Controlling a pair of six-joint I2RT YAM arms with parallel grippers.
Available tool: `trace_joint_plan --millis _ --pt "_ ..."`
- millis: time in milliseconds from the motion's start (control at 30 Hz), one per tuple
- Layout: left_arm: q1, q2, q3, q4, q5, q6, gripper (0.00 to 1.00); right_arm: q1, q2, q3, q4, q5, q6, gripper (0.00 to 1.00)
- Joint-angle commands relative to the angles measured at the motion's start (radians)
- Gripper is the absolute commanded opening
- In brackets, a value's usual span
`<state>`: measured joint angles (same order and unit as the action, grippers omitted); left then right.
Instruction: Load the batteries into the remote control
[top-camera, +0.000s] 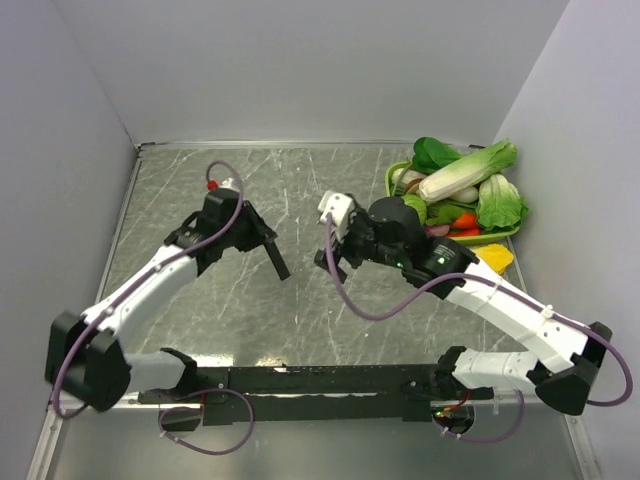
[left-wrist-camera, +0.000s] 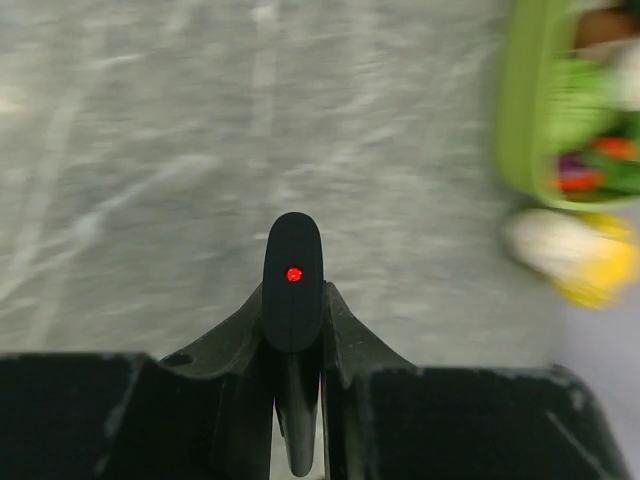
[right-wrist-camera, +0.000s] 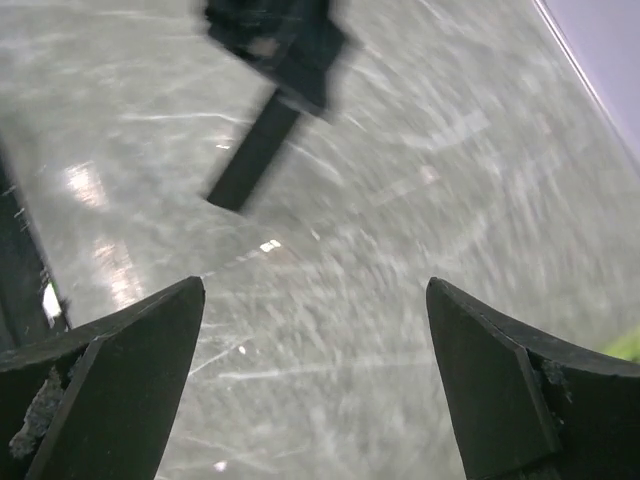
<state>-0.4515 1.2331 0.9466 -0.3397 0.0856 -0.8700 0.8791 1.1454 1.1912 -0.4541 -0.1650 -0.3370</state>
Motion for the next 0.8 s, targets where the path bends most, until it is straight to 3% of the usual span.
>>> trace_joint_plan --millis 0,200,433,633,667,767 --pt "-0.013 0.127 0.131 -0.250 -0.188 0.190 0.08 -0.038 -0.079 -0.077 -0.018 0.289 0.335 1.00" --pt "-0.038 0.362 0.270 -0.386 -0.403 0.310 0.13 -0.094 -0.173 -0.151 -0.142 0.448 0.556 0.99" --pt "-0.105 0.617 0.397 -0.495 -0.561 0.348 0.25 -0.112 -0.331 -0.229 -0.167 0.558 0.602 1.00" --pt "-0.187 0.773 0.492 -0.571 -0.601 0.318 0.45 -0.117 -0.424 -0.263 -0.213 0.587 0.613 1.00" --pt "-0.208 0.778 0.510 -0.582 -0.600 0.309 0.54 -0.117 -0.435 -0.266 -0.230 0.596 0.615 1.00" --pt "-0.246 0.790 0.541 -0.594 -0.581 0.287 0.67 -0.117 -0.478 -0.278 -0.257 0.616 0.618 1.00"
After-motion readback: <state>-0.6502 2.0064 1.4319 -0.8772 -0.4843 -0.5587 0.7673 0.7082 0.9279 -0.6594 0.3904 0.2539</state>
